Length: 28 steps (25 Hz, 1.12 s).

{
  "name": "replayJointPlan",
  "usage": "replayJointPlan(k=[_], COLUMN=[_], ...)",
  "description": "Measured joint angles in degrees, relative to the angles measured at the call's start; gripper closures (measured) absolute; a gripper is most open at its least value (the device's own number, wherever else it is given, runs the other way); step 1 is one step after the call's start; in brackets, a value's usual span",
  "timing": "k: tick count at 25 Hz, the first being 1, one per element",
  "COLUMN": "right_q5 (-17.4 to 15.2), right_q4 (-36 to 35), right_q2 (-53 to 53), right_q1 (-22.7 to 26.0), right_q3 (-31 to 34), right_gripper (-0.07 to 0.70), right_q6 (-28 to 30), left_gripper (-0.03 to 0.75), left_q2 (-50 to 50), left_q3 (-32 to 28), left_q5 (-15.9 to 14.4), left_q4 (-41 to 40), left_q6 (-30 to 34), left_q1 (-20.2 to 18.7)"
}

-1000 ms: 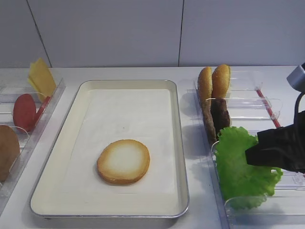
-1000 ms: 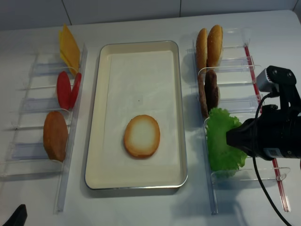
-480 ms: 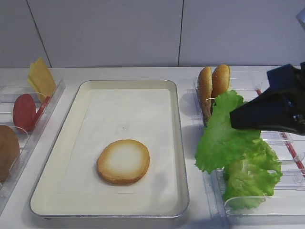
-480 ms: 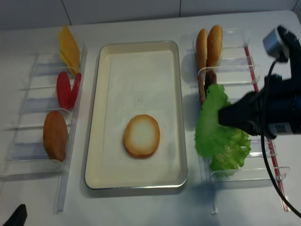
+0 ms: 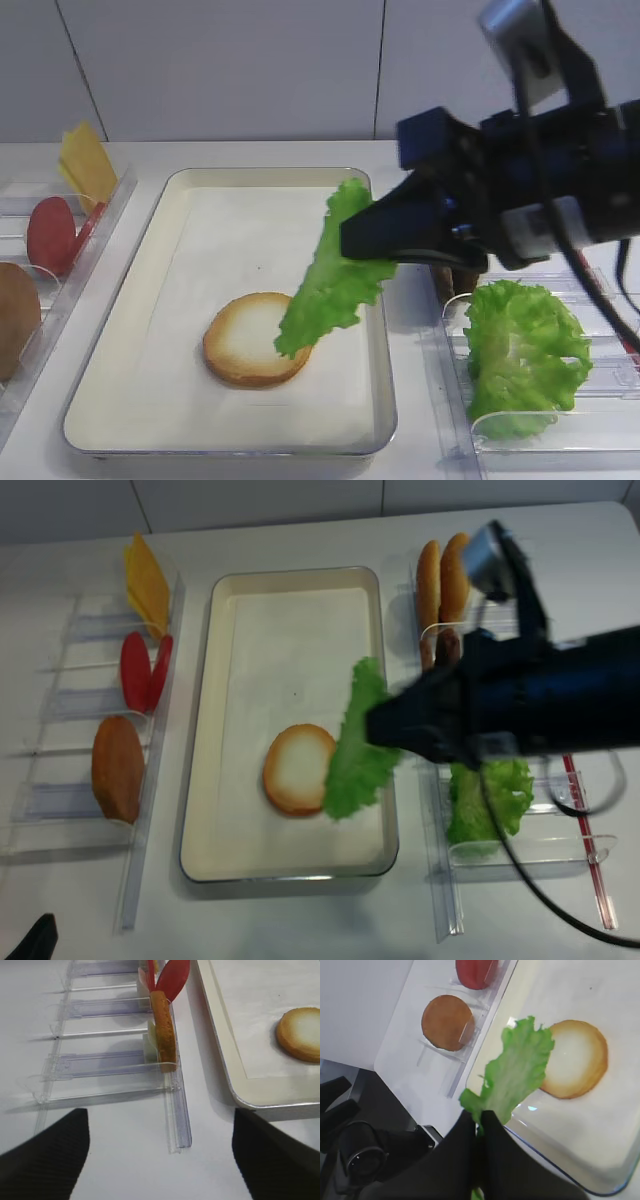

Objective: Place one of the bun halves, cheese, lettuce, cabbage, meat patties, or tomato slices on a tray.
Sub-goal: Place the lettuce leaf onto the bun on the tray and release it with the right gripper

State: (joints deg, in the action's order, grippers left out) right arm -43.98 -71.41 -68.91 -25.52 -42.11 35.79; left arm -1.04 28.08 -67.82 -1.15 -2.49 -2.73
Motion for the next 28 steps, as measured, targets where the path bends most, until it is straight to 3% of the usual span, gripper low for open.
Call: replayJointPlan(k=[3, 6, 19, 24, 28], right_q5=[3.0, 4.1, 6.1, 9.2, 10.3], right_q4=[-1.2, -1.6, -4.8, 0.9, 9.3], right_q2=[-5.7, -11.6, -30.1, -31.4, -31.5], right_q1=[-5.0, -8.0, -12.3, -12.3, -12.3], right_q3=[-3.5, -7.2, -17.9, -18.2, -18.2], right_gripper=[0.591, 0.591, 0.591, 0.591, 0.591], right_q6=[0.9, 1.6, 5.9, 4.1, -2.1], left_gripper=[0.170, 0.170, 0.170, 0.170, 0.170], left_q2=[0.0, 0.0, 0.0, 0.0, 0.0], left_q3=[0.0, 0.0, 0.0, 0.0, 0.0], left_q5=[0.0, 0.0, 0.0, 0.0, 0.0], left_q4=[0.0, 0.0, 0.0, 0.0, 0.0], left_q6=[0.0, 0.0, 0.0, 0.0, 0.0], left_q1=[0.0, 0.0, 0.0, 0.0, 0.0])
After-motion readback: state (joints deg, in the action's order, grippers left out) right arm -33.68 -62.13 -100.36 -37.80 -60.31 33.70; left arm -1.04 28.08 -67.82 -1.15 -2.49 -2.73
